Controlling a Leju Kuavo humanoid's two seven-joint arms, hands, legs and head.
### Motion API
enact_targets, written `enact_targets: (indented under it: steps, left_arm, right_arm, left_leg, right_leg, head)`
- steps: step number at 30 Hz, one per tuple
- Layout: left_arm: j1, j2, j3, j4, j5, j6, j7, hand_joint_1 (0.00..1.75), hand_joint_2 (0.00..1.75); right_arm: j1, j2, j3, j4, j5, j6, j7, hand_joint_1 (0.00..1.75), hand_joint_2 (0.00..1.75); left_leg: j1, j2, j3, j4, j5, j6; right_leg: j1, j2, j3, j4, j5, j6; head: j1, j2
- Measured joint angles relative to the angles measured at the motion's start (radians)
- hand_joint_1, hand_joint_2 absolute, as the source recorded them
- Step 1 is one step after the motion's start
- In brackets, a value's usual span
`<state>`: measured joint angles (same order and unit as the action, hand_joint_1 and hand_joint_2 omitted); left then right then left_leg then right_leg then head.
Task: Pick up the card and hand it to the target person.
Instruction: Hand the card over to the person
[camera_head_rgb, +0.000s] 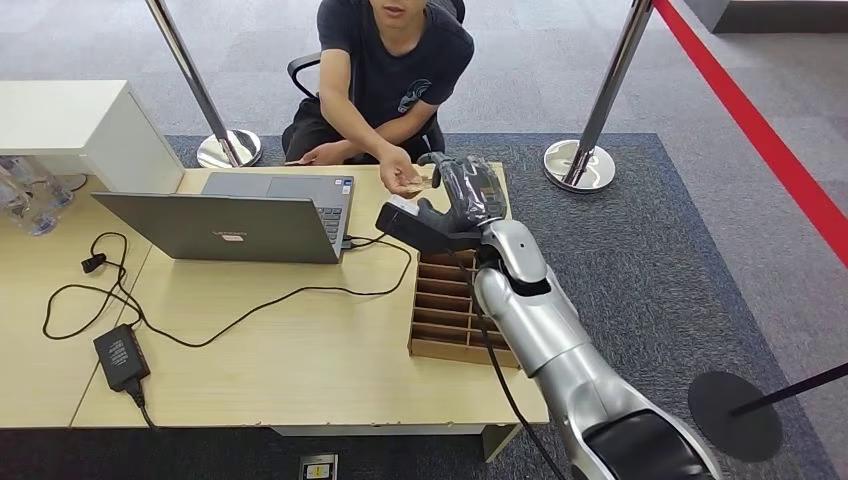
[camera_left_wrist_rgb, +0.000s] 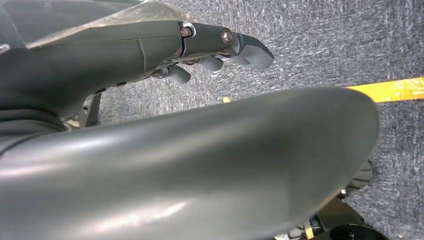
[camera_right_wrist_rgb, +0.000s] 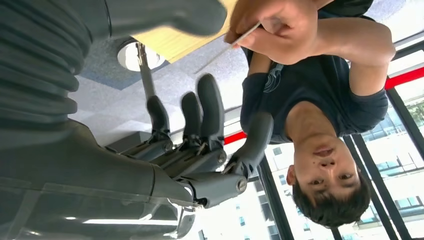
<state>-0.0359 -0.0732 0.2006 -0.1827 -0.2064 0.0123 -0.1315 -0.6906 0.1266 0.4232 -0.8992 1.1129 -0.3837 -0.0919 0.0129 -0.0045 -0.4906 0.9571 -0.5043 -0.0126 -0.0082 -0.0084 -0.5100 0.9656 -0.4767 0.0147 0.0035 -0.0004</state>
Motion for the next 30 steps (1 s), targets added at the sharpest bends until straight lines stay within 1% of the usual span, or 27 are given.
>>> enact_targets:
  steps: [4, 11, 17, 24, 27, 30]
  left_arm:
    - [0.001, 0.000, 0.003, 0.000, 0.000, 0.000, -0.001, 0.00, 0.00]
    - [0.004, -0.007, 0.018, 0.000, 0.006, 0.004, -0.012, 0.00, 0.00]
    - [0.004, -0.012, 0.027, 0.000, 0.010, 0.013, -0.010, 0.00, 0.00]
    - [0.005, -0.013, 0.041, 0.000, 0.009, 0.015, -0.006, 0.00, 0.00]
    - [0.006, -0.013, 0.044, 0.000, 0.007, 0.017, -0.004, 0.00, 0.00]
    - [0.008, -0.015, 0.047, 0.000, 0.005, 0.018, -0.004, 0.00, 0.00]
  right_arm:
    - [0.062, -0.011, -0.004, -0.087, -0.013, -0.004, -0.014, 0.00, 0.00]
    - [0.199, -0.051, -0.017, -0.272, -0.077, -0.028, -0.069, 0.00, 0.00]
    - [0.310, -0.077, -0.036, -0.421, -0.129, -0.037, -0.085, 0.00, 0.00]
    - [0.479, -0.109, -0.081, -0.598, -0.207, -0.068, -0.127, 0.00, 0.00]
    - [0.556, -0.113, -0.107, -0.678, -0.250, -0.072, -0.146, 0.00, 0.00]
    - [0.646, -0.106, -0.142, -0.774, -0.286, -0.071, -0.167, 0.00, 0.00]
  left_leg:
    - [0.000, 0.000, 0.000, 0.000, 0.000, 0.000]
    - [0.000, 0.000, -0.001, 0.000, 0.000, 0.000]
    - [0.000, 0.000, -0.001, 0.000, 0.000, 0.000]
    - [0.000, 0.000, -0.002, 0.000, 0.000, 0.000]
    - [0.000, 0.000, -0.002, 0.000, 0.000, 0.000]
    - [0.000, 0.000, -0.003, 0.000, 0.000, 0.000]
  right_leg:
    - [0.000, 0.000, -0.001, 0.000, 0.000, 0.000]
    - [0.000, 0.000, -0.001, 0.000, 0.000, 0.000]
    - [0.000, 0.000, -0.002, 0.000, 0.000, 0.000]
    - [0.000, 0.000, -0.002, 0.000, 0.000, 0.000]
    - [0.000, 0.000, -0.003, -0.001, 0.000, 0.000]
    - [0.000, 0.000, -0.003, -0.001, 0.000, 0.000]
  head:
    - [0.000, 0.000]
    - [0.000, 0.000]
    - [0.000, 0.000]
    - [0.000, 0.000]
    - [0.000, 0.000]
    - [0.000, 0.000]
